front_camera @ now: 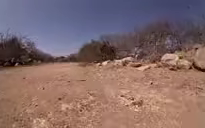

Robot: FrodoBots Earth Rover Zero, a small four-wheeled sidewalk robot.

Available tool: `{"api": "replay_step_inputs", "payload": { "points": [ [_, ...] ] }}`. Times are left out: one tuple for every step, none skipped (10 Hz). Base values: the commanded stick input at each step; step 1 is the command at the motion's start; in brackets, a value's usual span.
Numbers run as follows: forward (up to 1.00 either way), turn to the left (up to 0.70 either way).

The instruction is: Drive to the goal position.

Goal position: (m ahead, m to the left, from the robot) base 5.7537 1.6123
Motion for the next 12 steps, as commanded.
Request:
{"api": "replay_step_inputs", "payload": {
  "points": [
    [1.0,0.27],
    [1.0,0.27],
    [1.0,0.16],
    [1.0,0.05],
    [1.0,0.0],
    [1.0,0.0],
    [1.0,0.0],
    [1.0,0.0],
    [1.0,0.0],
    [1.0,0.0],
    [1.0,0.0],
    [1.0,0.0]
  ]
}}
